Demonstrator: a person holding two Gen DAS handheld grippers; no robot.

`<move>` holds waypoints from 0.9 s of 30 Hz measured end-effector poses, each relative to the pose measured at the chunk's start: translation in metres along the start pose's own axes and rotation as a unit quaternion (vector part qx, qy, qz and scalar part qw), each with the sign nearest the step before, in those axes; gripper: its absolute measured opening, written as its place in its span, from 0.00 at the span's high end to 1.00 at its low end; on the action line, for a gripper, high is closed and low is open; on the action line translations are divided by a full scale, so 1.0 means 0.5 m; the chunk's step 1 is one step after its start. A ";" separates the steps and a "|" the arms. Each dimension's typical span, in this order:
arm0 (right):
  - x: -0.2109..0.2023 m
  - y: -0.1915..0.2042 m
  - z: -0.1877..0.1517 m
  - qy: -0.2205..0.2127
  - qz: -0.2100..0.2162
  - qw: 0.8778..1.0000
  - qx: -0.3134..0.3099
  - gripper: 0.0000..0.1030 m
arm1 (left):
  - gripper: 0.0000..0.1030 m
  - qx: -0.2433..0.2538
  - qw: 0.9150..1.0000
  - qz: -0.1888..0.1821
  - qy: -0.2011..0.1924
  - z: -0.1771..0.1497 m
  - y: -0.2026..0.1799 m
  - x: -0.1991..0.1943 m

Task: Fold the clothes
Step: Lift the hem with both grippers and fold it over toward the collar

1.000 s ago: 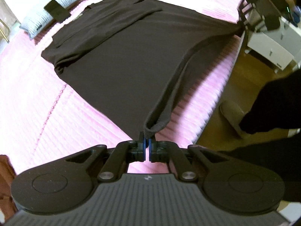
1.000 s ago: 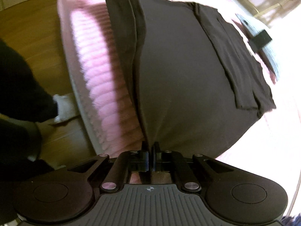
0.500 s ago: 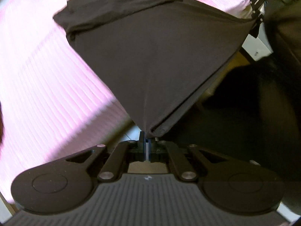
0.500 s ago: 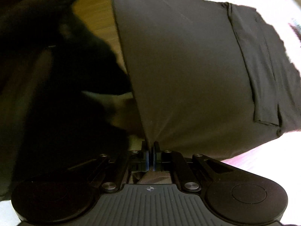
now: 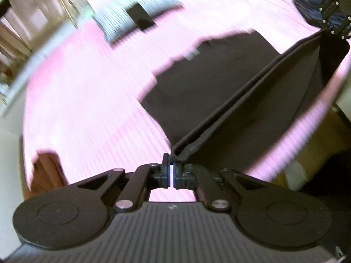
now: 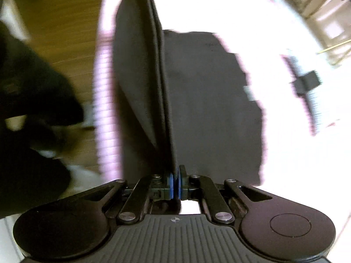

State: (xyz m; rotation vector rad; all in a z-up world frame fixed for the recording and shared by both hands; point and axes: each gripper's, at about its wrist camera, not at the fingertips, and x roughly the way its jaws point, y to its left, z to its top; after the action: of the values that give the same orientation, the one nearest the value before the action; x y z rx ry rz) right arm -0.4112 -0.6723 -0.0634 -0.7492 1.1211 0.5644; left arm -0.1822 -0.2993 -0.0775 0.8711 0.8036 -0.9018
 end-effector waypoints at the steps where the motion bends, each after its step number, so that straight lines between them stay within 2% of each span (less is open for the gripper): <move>1: 0.011 -0.045 0.009 0.002 -0.010 1.000 0.003 0.98 | 1.00 -0.001 1.000 0.006 -0.006 0.037 0.019 0.026; 5: 0.100 -0.218 0.018 0.021 -0.026 0.999 0.027 0.98 | 1.00 -0.012 1.000 0.003 -0.015 0.125 0.100 0.158; 11: 0.266 -0.388 0.041 0.074 -0.010 0.994 0.079 0.98 | 1.00 -0.037 0.998 -0.045 -0.003 0.193 0.190 0.394; 19: 0.418 -0.500 0.068 0.106 0.019 0.985 0.133 0.98 | 1.00 -0.058 0.995 -0.079 0.026 0.230 0.251 0.573; 27: 0.506 -0.593 0.051 0.083 0.032 0.978 0.189 0.98 | 0.99 -0.080 0.992 -0.074 0.068 0.237 0.249 0.695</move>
State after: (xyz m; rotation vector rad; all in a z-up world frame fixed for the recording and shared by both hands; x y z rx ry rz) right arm -0.0917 -0.8320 -0.2220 -0.4350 1.3646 0.3302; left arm 0.0918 -0.4694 -0.2928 0.7458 1.0540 -0.9005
